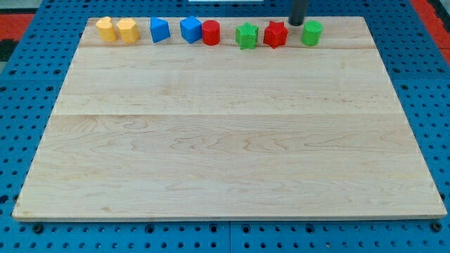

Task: Move the red star towards the center of the board

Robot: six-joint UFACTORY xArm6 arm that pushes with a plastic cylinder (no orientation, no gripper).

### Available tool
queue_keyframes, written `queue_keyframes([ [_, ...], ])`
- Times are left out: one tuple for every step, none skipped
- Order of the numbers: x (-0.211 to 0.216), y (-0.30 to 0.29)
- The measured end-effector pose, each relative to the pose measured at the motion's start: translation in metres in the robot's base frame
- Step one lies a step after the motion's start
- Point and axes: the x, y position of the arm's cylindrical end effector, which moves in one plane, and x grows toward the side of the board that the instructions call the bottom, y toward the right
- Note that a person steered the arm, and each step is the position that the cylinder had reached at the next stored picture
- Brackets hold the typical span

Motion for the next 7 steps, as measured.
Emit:
queue_keyframes([
  [0.013,-0.017],
  [0.033,-0.02],
  [0.063,-0.018],
  [0.117,-0.018],
  [0.149,-0.033],
  [0.146,-0.097],
  [0.112,-0.031],
])
